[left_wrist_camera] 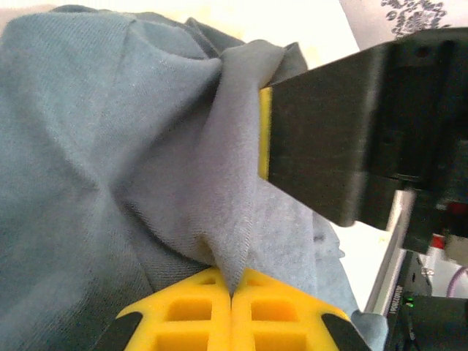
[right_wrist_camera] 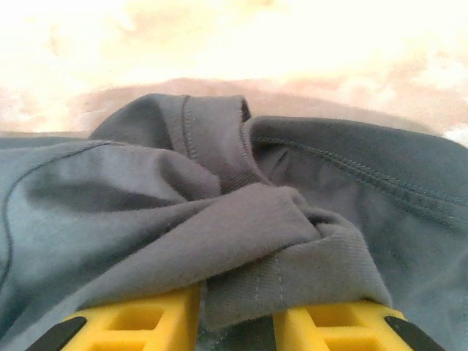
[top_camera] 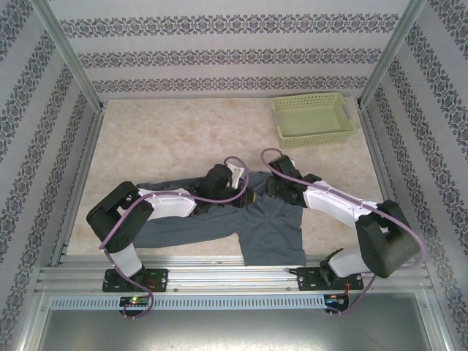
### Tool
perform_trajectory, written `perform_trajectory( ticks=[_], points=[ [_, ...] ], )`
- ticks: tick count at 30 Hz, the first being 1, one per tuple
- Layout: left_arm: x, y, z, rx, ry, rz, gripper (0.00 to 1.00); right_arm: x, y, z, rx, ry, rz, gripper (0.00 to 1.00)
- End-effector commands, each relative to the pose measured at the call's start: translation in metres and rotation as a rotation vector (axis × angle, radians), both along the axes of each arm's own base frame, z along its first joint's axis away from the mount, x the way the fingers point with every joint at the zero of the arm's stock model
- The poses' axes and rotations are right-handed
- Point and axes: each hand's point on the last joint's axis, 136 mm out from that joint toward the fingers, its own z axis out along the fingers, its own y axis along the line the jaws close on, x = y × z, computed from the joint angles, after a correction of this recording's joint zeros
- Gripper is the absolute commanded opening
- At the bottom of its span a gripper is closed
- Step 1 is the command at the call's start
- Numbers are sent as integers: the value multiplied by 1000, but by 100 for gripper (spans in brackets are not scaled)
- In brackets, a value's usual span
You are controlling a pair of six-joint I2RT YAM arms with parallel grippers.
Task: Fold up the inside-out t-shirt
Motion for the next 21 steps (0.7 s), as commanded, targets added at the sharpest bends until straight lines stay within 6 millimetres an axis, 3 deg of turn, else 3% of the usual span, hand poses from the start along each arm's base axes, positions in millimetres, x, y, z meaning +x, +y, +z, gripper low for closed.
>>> perform_trajectory(
  ticks=[1, 5, 11, 21],
  points=[
    [-1, -9, 35, -128, -51, -28, 0, 2, -11, -5, -83, 3, -28, 32],
    [0, -11, 39, -145, -60, -36, 0, 7, -10, -9, -84, 11, -29, 31],
    [4, -4, 30, -110, -45, -2, 0, 7, -10, -2, -81, -8, -17, 1],
    [29, 17, 25, -106, -14, 86, 0, -40, 6, 26, 114, -44, 122, 0]
  ],
)
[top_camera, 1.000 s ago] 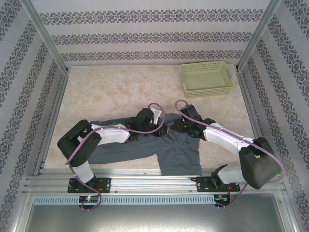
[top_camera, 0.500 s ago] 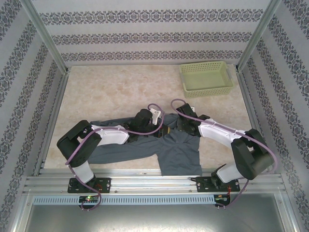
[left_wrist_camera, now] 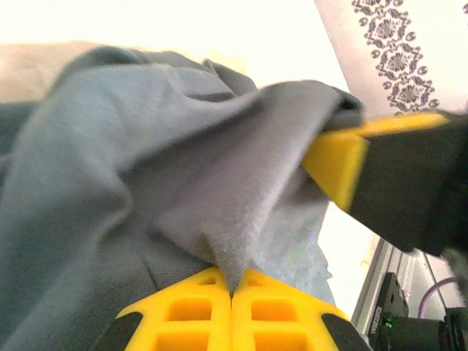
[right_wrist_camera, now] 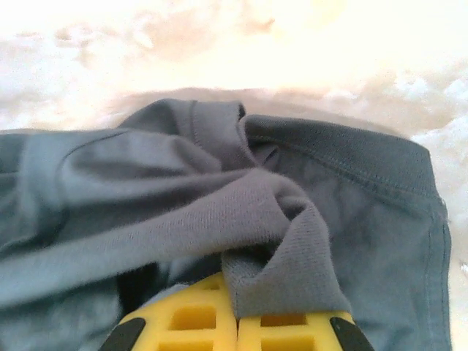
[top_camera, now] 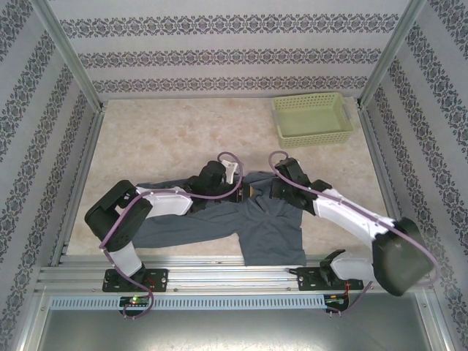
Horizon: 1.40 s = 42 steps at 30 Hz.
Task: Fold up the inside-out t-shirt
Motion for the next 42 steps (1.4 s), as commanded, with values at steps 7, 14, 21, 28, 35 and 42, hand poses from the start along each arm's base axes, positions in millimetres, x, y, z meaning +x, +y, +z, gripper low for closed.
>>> perform_trajectory(
  ticks=[7, 14, 21, 28, 35, 42],
  points=[
    [14, 3, 31, -105, -52, 7, 0, -49, 13, 9, 227, 34, 140, 0],
    [11, 1, 38, -123, -67, -17, 0, -37, -18, 25, 418, -14, 3, 0],
    [14, 5, 25, -62, -45, -3, 0, -36, -34, 31, 519, -21, -49, 0],
    [9, -3, 36, -108, -58, -46, 0, -48, -75, -13, 327, 102, -226, 0],
    [-4, -16, 44, -154, -67, -121, 0, -60, -99, -14, 140, 149, -292, 26],
    [-11, -23, 45, -170, -60, -156, 0, -48, -31, 50, 232, -63, 32, 37]
  ],
)
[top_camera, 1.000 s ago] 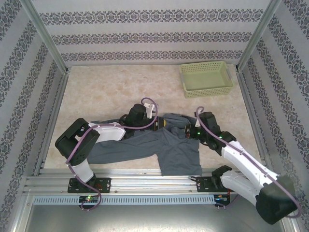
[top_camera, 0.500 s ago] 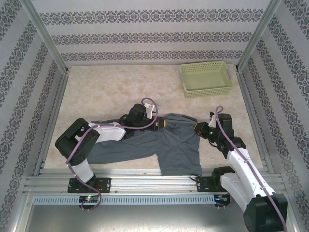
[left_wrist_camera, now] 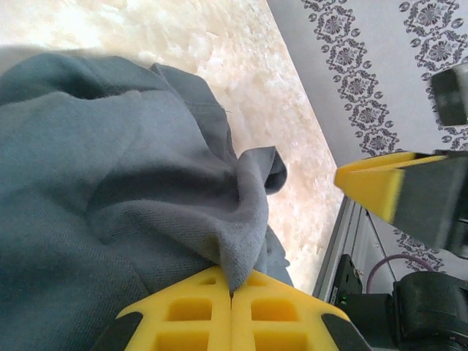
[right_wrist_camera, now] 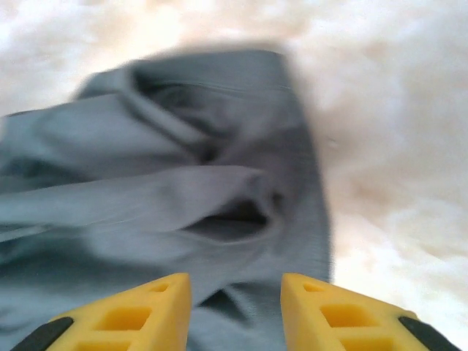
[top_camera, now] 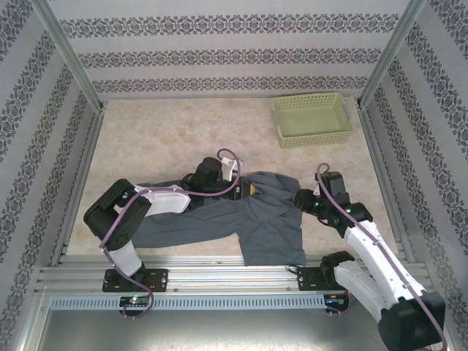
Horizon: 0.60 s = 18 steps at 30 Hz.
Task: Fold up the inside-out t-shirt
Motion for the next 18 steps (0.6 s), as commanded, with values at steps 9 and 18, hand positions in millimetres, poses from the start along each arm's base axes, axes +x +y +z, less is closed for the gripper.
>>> perform_trajectory(
  ticks=[9, 18],
  points=[
    [-7, -16, 29, -81, -73, -63, 0, 16, 107, 6, -4, -194, 435, 36],
    [-10, -14, 31, -85, -80, -67, 0, 38, 114, -7, -71, -302, 504, 43]
  ],
)
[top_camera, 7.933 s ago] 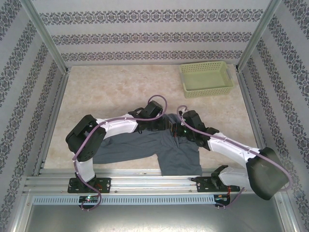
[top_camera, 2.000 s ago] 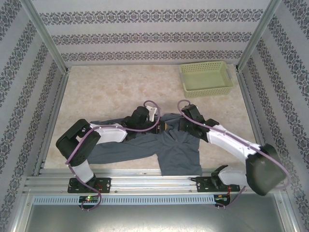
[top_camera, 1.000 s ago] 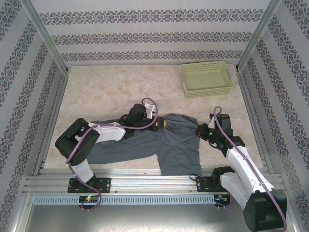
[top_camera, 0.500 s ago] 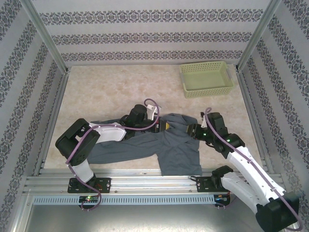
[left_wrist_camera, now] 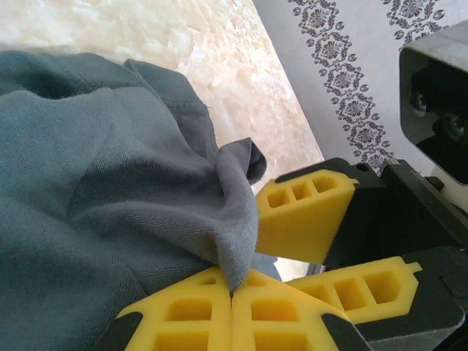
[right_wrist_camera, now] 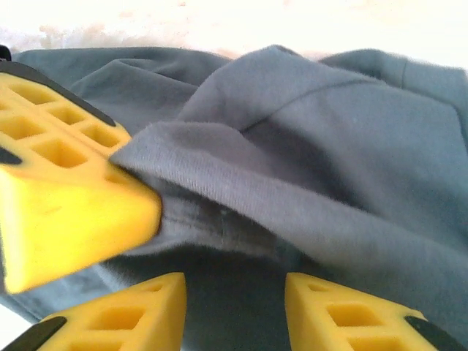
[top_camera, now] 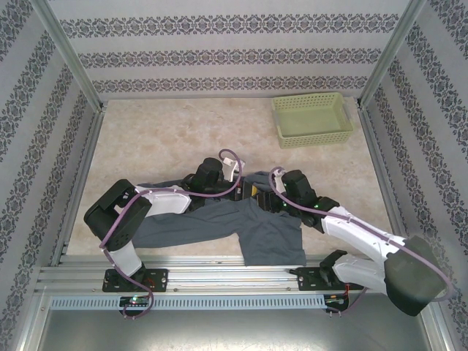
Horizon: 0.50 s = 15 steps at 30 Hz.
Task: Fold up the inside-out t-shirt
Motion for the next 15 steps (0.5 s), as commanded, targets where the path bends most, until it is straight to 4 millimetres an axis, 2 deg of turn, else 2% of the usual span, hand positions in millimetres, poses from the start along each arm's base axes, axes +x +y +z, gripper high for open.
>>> perform_trajectory(
  ticks=[1, 3, 7, 15],
  points=[
    [-6, -8, 26, -65, -69, -41, 0, 19, 2, 8, -19, -116, 25, 44],
    [-7, -8, 27, -66, -72, -41, 0, 20, 3, 4, -25, -120, 43, 47],
    [-8, -7, 28, -69, -77, -44, 0, 22, 6, 0, -6, -125, 86, 48],
    [-10, -7, 36, -90, -89, -51, 0, 20, 21, 2, 25, -133, 169, 36]
  ],
)
